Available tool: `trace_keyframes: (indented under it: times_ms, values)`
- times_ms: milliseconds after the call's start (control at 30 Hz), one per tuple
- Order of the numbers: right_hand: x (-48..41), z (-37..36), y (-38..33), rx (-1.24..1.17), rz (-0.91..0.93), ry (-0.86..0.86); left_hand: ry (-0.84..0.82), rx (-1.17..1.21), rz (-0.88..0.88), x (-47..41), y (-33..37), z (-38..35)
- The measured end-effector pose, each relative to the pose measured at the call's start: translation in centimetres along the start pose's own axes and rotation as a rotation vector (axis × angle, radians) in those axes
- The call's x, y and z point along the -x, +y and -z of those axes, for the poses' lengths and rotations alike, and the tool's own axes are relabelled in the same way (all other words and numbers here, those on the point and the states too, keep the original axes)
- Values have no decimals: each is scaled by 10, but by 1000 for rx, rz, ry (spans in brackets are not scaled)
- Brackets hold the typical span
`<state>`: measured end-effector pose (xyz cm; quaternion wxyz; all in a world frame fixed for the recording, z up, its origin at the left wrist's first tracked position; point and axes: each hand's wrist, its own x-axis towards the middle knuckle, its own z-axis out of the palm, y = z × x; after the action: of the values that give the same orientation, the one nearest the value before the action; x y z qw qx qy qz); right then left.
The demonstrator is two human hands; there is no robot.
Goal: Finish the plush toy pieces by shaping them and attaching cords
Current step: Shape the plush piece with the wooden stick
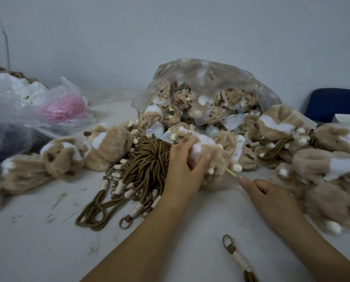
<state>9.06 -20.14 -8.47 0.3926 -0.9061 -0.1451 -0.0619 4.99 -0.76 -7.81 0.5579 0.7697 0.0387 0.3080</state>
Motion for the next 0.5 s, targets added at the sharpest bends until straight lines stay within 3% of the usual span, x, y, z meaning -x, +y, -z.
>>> trace_keyframes:
  times_ms: [100,200,300,500]
  values:
    - [0,1,0,-8,10,-5,-34,91,35,0,3,1]
    - [0,1,0,4,18,-7,-112,374,166,2,9,0]
    - [1,2,-1,-22,14,-1,-135,504,202,4,10,-1]
    - [-1,1,1,-60,-11,1,-138,492,210,7,7,-8]
